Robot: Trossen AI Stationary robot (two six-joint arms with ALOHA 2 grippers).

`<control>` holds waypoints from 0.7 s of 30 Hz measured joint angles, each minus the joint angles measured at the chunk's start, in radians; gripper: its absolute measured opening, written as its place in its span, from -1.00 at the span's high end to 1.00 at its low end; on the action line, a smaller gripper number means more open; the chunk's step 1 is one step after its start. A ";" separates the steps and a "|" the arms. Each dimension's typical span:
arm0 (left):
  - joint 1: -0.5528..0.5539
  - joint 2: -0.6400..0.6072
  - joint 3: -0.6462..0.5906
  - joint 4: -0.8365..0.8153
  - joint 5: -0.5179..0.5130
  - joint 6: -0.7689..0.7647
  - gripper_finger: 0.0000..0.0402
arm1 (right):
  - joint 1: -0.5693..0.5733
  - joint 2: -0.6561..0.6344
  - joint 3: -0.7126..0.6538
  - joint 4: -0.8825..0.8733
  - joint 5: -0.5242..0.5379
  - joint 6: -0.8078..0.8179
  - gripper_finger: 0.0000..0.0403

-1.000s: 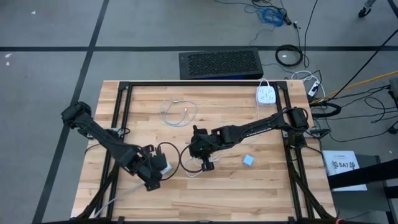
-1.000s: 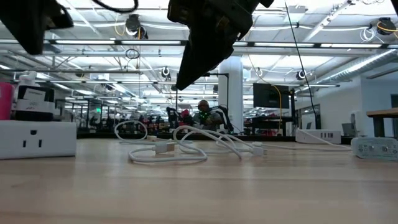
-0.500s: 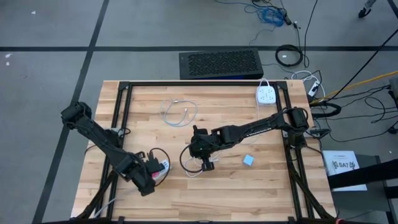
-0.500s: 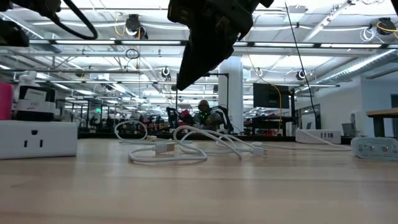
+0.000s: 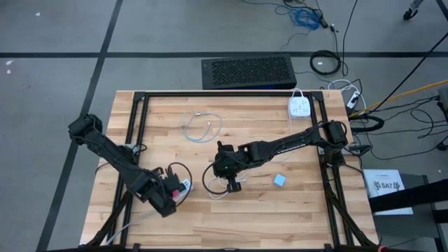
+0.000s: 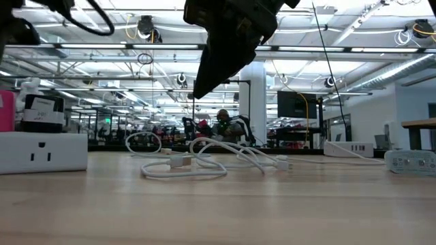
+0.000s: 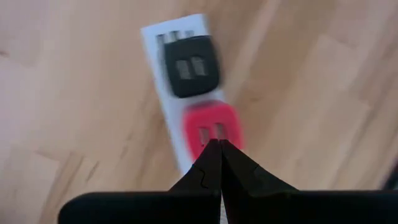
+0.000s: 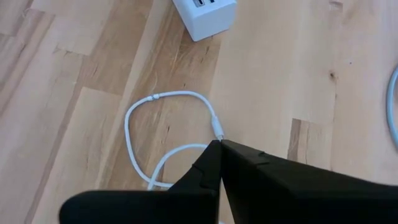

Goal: Insert USB
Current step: Adjust the pink charger adapter

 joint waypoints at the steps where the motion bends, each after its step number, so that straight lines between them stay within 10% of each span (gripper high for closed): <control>1: 0.003 0.000 -0.009 0.002 -0.003 -0.005 1.00 | 0.000 0.000 0.000 0.000 0.000 0.000 1.00; 21: 0.012 0.006 -0.045 0.052 -0.121 0.004 1.00 | 0.000 -0.001 0.000 0.000 0.009 0.001 1.00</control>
